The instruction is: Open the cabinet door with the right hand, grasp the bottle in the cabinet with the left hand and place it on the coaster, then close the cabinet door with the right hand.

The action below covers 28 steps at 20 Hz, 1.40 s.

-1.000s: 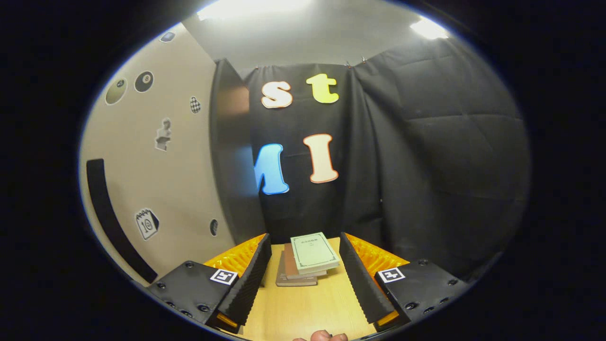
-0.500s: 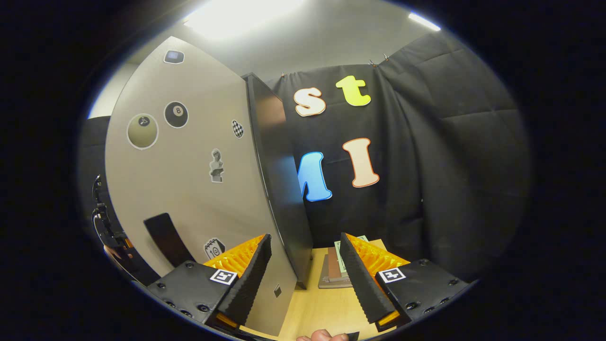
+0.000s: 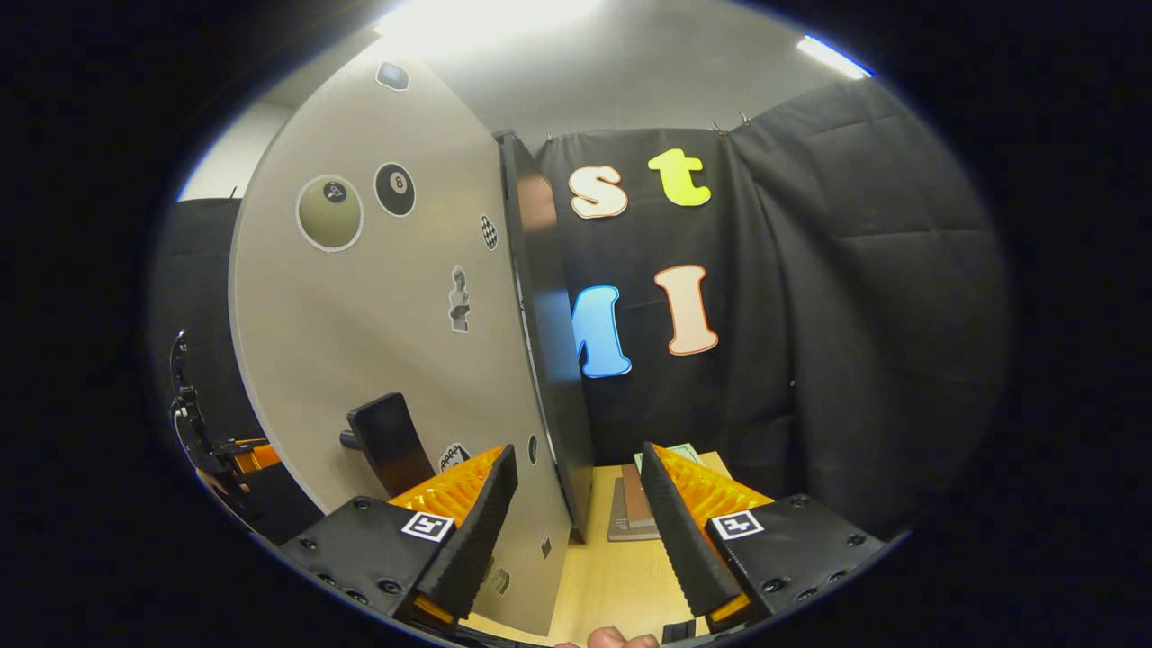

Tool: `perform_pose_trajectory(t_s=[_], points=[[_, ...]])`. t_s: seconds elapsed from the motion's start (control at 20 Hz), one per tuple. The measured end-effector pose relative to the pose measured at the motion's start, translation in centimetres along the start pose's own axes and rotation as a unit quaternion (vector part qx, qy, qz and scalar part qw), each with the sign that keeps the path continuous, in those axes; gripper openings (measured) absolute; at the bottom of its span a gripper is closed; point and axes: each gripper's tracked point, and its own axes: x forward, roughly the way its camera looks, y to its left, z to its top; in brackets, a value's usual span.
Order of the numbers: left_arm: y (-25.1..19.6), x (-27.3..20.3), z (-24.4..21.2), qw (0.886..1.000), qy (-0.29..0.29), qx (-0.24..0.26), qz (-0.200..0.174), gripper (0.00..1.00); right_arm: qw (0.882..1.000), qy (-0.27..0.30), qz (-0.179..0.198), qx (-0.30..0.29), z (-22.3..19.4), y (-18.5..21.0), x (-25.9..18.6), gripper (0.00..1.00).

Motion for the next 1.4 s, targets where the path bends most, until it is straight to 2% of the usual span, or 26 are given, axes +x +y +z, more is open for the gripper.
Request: perform_pose_trajectory(t_s=[0.05,0.1,0.15,0.2,0.25,0.3,0.35,0.45,0.5,1.15,1.3,1.35,1.4], points=[[0.3,0.1,-0.1,1.0,0.0,-0.001,-0.007,0.87,1.0,-0.001,-0.011,0.002,-0.1,0.2,-0.1,0.91],[0.7,0.3,-0.3,1.0,0.0,-0.002,-0.014,0.85,1.0,-0.005,-0.019,0.004,0.0,0.3,-0.1,0.84],[1.2,0.5,-0.5,1.0,0.001,0.001,-0.017,0.84,1.0,-0.007,-0.026,0.005,-0.1,0.4,-0.2,0.84],[1.7,0.4,-0.5,1.0,0.0,0.006,-0.018,0.83,1.0,-0.007,-0.029,0.008,-0.1,0.8,-0.3,0.91],[2.3,0.5,-0.5,1.0,-0.002,0.012,-0.019,0.82,1.0,-0.005,-0.028,0.011,-0.4,1.7,-0.1,0.91],[2.8,0.5,-0.5,1.0,-0.004,0.016,-0.02,0.84,1.0,-0.001,-0.022,0.015,-0.6,2.7,0.1,0.91],[3.1,0.5,-0.5,1.0,-0.005,0.018,-0.022,0.82,1.0,0.003,-0.013,0.018,-0.7,3.9,0.4,0.91],[3.9,0.5,-0.7,1.0,-0.004,0.013,-0.027,0.84,1.0,0.007,0.006,0.02,-1.2,6.6,0.4,0.91],[4.4,0.6,-0.7,1.0,-0.004,0.012,-0.028,0.82,1.0,0.01,0.014,0.018,-1.5,7.9,0.5,0.84],[11.7,2.9,-1.2,1.0,-0.005,0.016,-0.015,0.82,0.995,0.025,0.091,0.0,-2.5,20.7,6.3,0.84],[13.5,3.2,-1.3,1.0,-0.002,0.024,-0.009,0.82,0.992,0.032,0.117,-0.024,-2.8,23.6,8.3,0.84],[13.7,3.4,-1.4,1.0,0.0,0.025,-0.009,0.84,0.991,0.03,0.126,-0.032,-2.8,24.5,8.9,0.84],[13.9,3.6,-1.4,1.0,0.002,0.026,-0.011,0.82,0.99,0.027,0.135,-0.039,-2.7,25.3,9.3,0.92]])
